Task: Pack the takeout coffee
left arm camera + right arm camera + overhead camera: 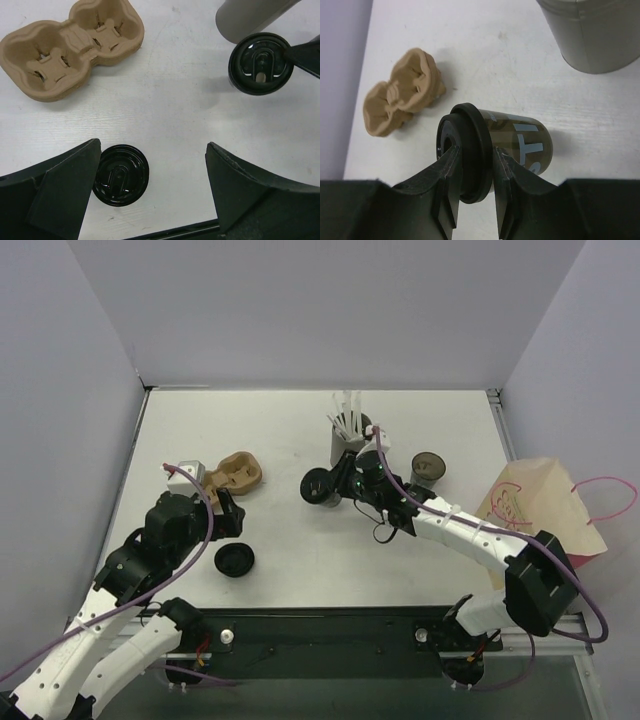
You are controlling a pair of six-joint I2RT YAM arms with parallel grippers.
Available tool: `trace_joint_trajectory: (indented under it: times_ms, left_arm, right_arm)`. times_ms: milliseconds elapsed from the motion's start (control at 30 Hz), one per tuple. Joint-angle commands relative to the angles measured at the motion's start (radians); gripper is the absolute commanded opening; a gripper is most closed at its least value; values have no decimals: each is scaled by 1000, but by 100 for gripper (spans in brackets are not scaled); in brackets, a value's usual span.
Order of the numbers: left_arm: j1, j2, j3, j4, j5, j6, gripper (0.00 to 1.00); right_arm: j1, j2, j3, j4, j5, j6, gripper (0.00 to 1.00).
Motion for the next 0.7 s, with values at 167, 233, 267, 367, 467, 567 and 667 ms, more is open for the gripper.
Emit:
trace_joint_trajectory:
  times_ms: [167, 233, 267, 367, 467, 567, 667]
  left_arm:
    - [1, -47, 5, 12, -45, 3, 95]
    - [1, -44, 5, 15, -45, 3, 95]
    - [1, -44, 6, 13, -43, 4, 95]
    - [1, -43, 6, 12, -43, 5, 95]
    - [1, -43, 6, 15, -43, 5, 95]
    - [1, -43, 6, 15, -40, 6, 95]
    - [1, -43, 5, 16, -37, 6, 95]
  right_arm:
    - [-121, 24, -28, 284, 35, 179, 13]
    - [-167, 16, -48, 277, 32, 196, 13]
    - [-177, 2, -60, 277, 39, 196, 13]
    - [-243, -24, -100, 241, 30, 193, 13]
    - [-305, -52, -161, 263, 6, 208, 13]
    - [-358, -73, -236, 334, -31, 222, 13]
    - [-404, -81, -269, 355, -51, 232, 13]
